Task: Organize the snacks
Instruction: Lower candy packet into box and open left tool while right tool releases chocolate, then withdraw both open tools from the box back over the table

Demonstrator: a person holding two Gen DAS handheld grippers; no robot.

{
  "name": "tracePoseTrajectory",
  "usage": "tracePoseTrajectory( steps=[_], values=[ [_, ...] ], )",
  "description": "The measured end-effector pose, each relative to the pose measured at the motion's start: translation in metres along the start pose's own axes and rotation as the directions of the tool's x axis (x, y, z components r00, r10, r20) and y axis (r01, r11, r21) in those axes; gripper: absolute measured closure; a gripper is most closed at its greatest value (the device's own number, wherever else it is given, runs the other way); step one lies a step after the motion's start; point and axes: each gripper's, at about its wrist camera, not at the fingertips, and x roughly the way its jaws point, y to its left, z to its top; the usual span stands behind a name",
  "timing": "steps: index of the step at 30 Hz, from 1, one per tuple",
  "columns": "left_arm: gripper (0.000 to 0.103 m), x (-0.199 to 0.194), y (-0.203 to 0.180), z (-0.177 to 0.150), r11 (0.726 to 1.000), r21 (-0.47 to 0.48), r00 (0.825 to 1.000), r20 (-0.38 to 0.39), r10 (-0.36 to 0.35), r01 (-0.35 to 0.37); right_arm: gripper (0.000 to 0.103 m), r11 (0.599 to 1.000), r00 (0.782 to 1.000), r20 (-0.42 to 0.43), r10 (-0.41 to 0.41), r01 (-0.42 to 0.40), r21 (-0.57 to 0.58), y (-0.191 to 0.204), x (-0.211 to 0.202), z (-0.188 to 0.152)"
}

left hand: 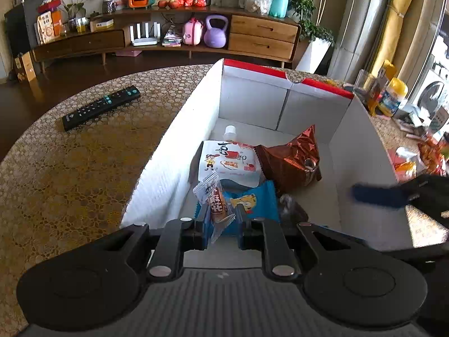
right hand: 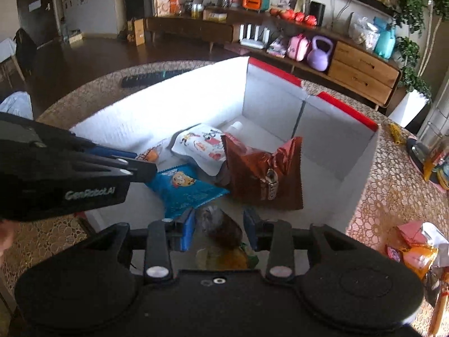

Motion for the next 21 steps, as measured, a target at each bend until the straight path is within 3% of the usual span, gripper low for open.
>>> tracePoseTrajectory(
  steps=[1,2,3,4,7,11,14,16,21],
  values=[
    [0.085,-0.001,-0.001,0.000,1.000,-0.004,1.000,0.001,0.006,-0.006,0.061,1.000,1.000,0.017,0.002,-0.002,0.008,0.000,-0.006,-0.002],
    [0.085,-0.003,-0.001,0.000,1.000,-0.004,1.000,0.000,0.009,-0.009,0.048,1.000,0.999,0.037,0.000,0.000,0.015,0.000,-0.013,-0.003],
    [0.084,-0.004,-0.002,0.000,1.000,-0.002,1.000,-0.001,0.012,-0.012,0.042,1.000,0.998,0.060,-0.005,0.004,0.021,0.000,-0.019,-0.004],
    [0.083,-0.006,-0.003,0.000,1.000,0.005,1.000,0.001,0.011,-0.011,0.044,1.000,0.996,0.083,-0.009,0.007,0.023,0.000,-0.026,-0.005],
    [0.067,-0.009,-0.006,-0.001,1.000,0.018,1.000,0.008,0.012,-0.012,0.045,0.998,0.988,0.149,-0.032,0.024,0.054,-0.005,-0.049,-0.013],
    [0.047,-0.011,-0.010,-0.002,1.000,0.023,1.000,0.023,-0.003,0.002,0.044,0.984,0.965,0.258,-0.054,0.007,0.179,-0.027,-0.086,-0.033],
    [0.044,-0.017,-0.014,-0.003,1.000,0.028,0.998,0.062,-0.003,0.002,0.045,0.962,0.943,0.319,-0.094,0.003,0.274,-0.049,-0.111,-0.055],
    [0.033,-0.021,-0.016,-0.003,0.999,0.032,0.997,0.075,-0.006,0.004,0.044,0.940,0.926,0.349,-0.141,0.014,0.342,-0.067,-0.126,-0.074],
    [0.025,-0.042,-0.028,-0.002,0.998,0.022,0.981,0.187,-0.055,0.052,0.044,0.859,0.896,0.337,-0.288,0.086,0.505,-0.113,-0.147,-0.119]
  ],
)
